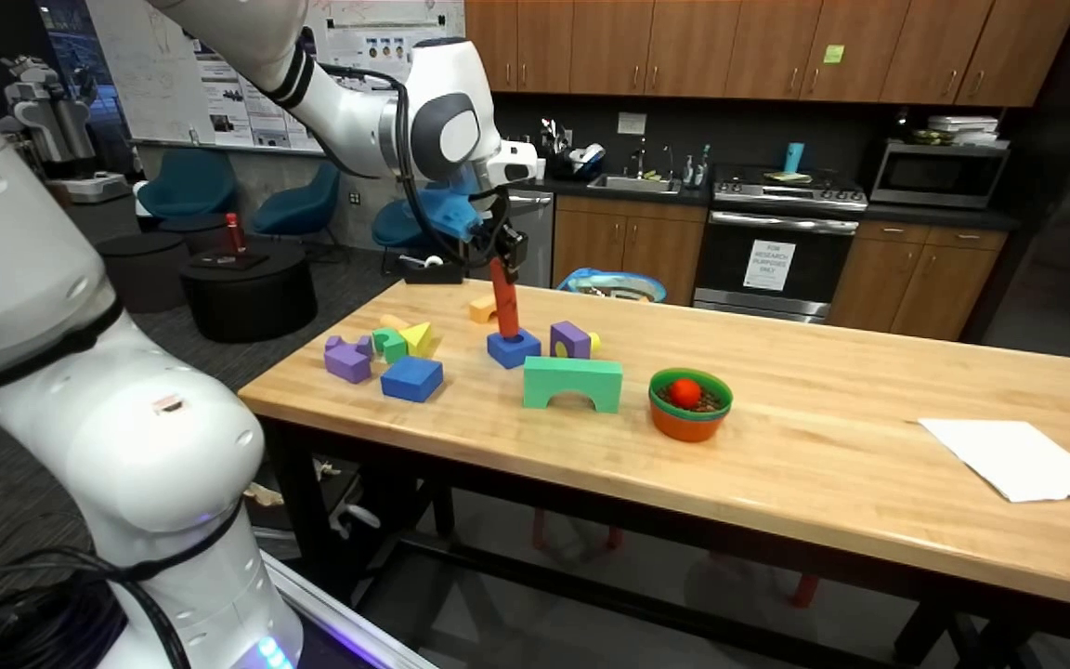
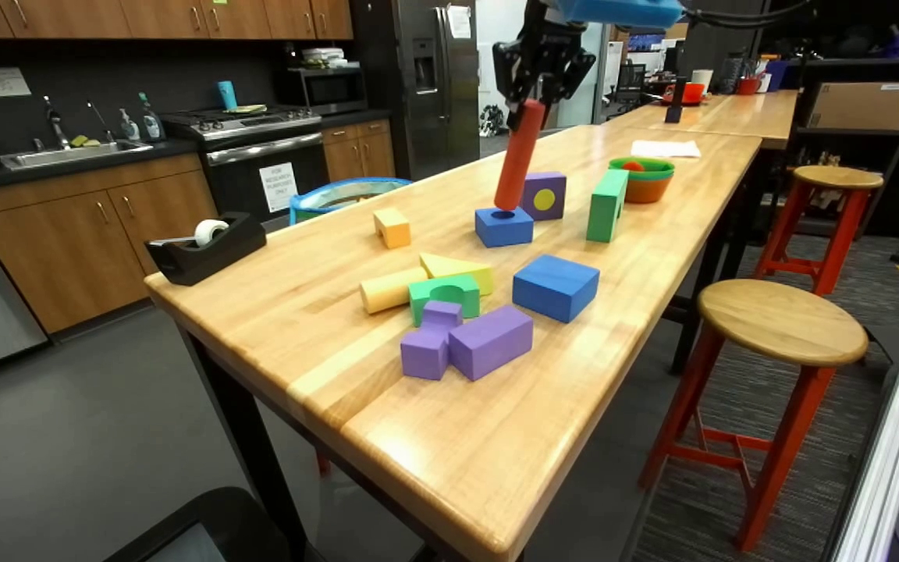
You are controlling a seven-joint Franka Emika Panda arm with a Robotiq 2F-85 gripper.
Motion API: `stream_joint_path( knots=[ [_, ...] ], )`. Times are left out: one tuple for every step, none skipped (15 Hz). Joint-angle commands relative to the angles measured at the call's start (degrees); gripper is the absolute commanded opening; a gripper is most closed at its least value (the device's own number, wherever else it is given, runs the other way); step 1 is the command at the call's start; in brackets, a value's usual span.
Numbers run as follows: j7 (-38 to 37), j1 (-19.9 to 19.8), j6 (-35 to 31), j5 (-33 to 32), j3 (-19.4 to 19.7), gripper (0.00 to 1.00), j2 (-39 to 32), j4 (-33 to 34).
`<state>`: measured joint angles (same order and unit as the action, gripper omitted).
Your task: Put the orange block in the blue block
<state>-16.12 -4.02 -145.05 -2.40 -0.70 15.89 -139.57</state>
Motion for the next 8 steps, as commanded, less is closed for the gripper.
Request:
stream_joint_path(
  knots=[
    [1.62,0.66,-1.63,2.06,0.33,0.15,-0.53,-0.35],
    [1.79,0.77,-1.8,2.34,0.37,0.15,-0.74,-0.33],
    [1.83,0.81,-2.01,2.51,0.39,0.15,-0.94,-0.34],
    [1.98,0.85,-2.24,2.78,0.46,0.15,-1.09,-0.46],
    [2.16,0.84,-2.41,3.06,0.53,0.15,-1.26,-0.5],
    [2.42,0.82,-2.48,3.37,0.57,0.15,-1.35,-0.57],
    [2.55,0.78,-2.49,3.55,0.61,0.15,-1.44,-0.58],
    [2.63,0.67,-2.39,3.55,0.69,0.15,-1.37,-0.59]
  ],
)
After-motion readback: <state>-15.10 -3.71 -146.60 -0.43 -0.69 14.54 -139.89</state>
